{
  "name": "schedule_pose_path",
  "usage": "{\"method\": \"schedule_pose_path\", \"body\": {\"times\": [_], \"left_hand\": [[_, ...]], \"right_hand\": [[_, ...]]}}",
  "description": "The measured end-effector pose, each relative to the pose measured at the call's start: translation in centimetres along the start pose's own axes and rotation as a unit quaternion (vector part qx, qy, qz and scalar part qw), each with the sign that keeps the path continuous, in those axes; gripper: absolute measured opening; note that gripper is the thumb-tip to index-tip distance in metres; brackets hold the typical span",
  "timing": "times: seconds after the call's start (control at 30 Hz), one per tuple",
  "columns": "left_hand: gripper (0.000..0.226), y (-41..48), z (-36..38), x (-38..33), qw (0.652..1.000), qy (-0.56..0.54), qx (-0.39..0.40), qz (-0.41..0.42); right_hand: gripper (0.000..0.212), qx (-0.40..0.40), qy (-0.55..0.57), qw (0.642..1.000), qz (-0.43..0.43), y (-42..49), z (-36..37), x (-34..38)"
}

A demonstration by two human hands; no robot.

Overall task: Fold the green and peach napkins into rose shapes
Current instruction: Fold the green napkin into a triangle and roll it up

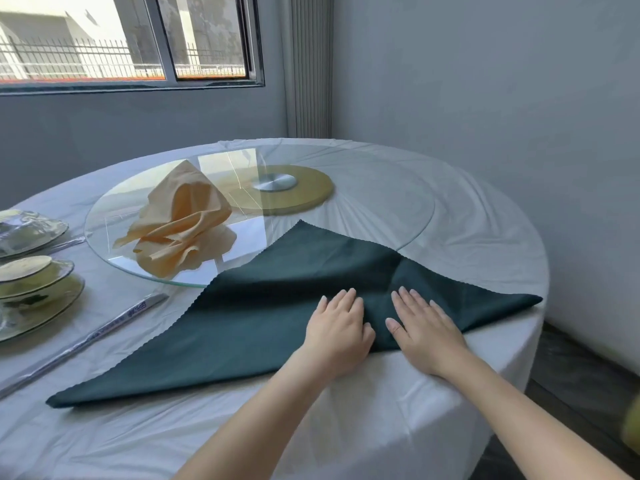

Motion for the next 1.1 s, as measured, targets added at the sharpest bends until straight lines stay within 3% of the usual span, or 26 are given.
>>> {"method": "schedule_pose_path", "body": {"times": [0.2,0.4,0.8,0.93,1.03,1.1], "left_hand": [[0.058,0.6,2.3,0.3,0.999,0.019,0.032,0.01],[0.056,0.7,2.4,0.5,0.999,0.018,0.033,0.009],[0.056,0.2,1.8,0.6,0.999,-0.016,0.043,0.025],[0.056,-2.1,-0.5,2.8,0.99,-0.133,0.05,0.024],[0.049,-5.3,-2.2,6.3,0.993,-0.117,-0.003,0.018],[0.048,-7.2,-2.9,7.9,0.995,-0.088,-0.03,0.029]], "right_hand": [[0.059,-0.008,0.02,1.0,0.0,0.1,0.0,-0.8],[0.067,-0.008,0.007,0.997,0.076,0.4,-0.5,-6.3],[0.072,-0.008,-0.002,0.991,0.133,1.1,-0.9,-12.4],[0.08,-0.078,0.122,0.986,0.086,0.5,-2.2,-11.4],[0.068,-0.131,0.229,0.964,-0.016,-1.0,-3.6,-8.6],[0.063,-0.133,0.215,0.963,-0.098,-1.9,-3.7,-5.5]]}}
Point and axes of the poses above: each hand's wrist, its own y-axis towards the middle knuckle, its own z-axis out of the palm, x = y × z, the point moved 8 cm from there along y, towards the middle knuckle, and after that the axes turned 1 degree about -y, right-handed, at the moved point
